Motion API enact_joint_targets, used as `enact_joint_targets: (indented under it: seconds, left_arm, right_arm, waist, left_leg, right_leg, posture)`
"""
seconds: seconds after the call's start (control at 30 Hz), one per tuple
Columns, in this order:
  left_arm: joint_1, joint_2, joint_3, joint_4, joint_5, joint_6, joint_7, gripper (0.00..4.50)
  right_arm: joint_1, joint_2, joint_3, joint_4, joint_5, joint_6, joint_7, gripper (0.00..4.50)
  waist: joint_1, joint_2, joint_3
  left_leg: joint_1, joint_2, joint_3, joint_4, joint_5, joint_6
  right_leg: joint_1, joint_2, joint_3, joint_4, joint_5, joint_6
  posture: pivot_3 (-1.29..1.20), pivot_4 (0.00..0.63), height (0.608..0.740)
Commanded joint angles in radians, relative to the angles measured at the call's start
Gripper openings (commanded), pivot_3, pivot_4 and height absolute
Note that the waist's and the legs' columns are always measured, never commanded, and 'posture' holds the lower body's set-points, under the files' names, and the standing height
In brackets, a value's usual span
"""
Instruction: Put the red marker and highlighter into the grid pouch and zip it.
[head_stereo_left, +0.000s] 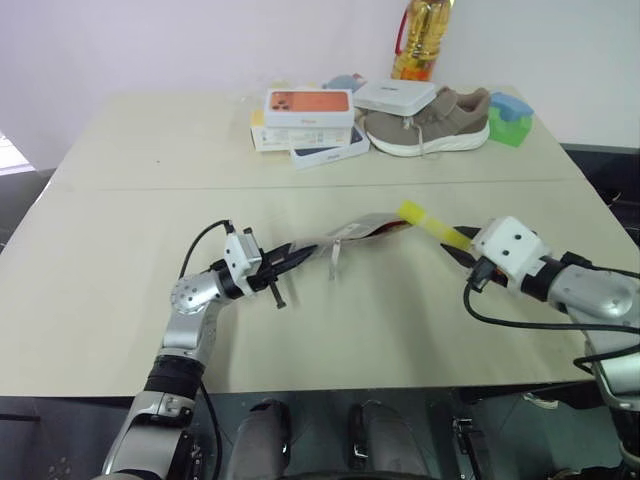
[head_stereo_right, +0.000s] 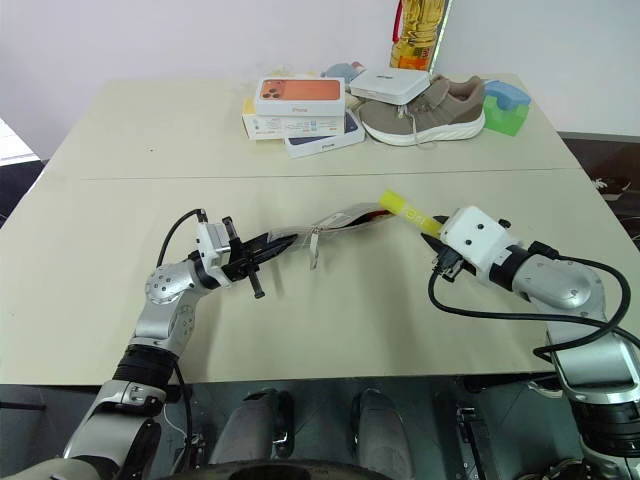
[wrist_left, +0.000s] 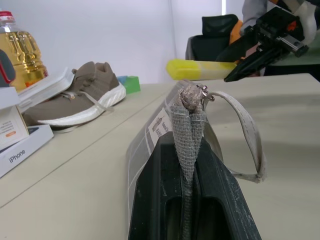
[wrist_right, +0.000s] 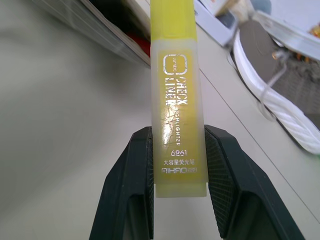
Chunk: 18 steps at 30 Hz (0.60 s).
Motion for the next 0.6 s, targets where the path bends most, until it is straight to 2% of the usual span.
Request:
enact_joint_targets:
  seconds: [0.03, 0.2, 0.6]
  left_arm:
    - [0.001, 0.0, 0.013, -0.012, -0.017, -0.003, -0.003, 0.0]
    - [0.001, -0.001, 0.012, -0.012, -0.02, -0.003, -0.008, 0.0]
    - [0.004, -0.004, 0.005, -0.026, -0.033, 0.001, -0.028, 0.0]
  right_arm:
    - [0.004, -0.009, -0.054, -0.037, 0.042, -0.031, 0.025, 0.86]
    - [0.043, -0.022, -0.081, -0.05, 0.106, -0.009, 0.084, 0.86]
    - [0.072, -0.021, -0.067, -0.046, 0.102, 0.011, 0.077, 0.86]
  waist:
    - [0.0, 0.0, 0.0]
    - [0.001, 0.0, 0.0]
    - [0.001, 0.0, 0.0]
  left_leg:
    - [0.0, 0.0, 0.0, 0.0, 0.0, 0.0]
    - [0.0, 0.0, 0.0, 0.0, 0.0, 0.0]
    - [0.0, 0.0, 0.0, 0.0, 0.0, 0.0]
  right_leg:
    - [0.0, 0.0, 0.0, 0.0, 0.0, 0.0]
    - [0.0, 0.0, 0.0, 0.0, 0.0, 0.0]
    - [0.0, 0.0, 0.0, 0.0, 0.0, 0.0]
  posture:
    - [0.0, 0.15, 0.724]
    - [0.0, 0.15, 0.724]
    - [0.0, 0.15, 0.724]
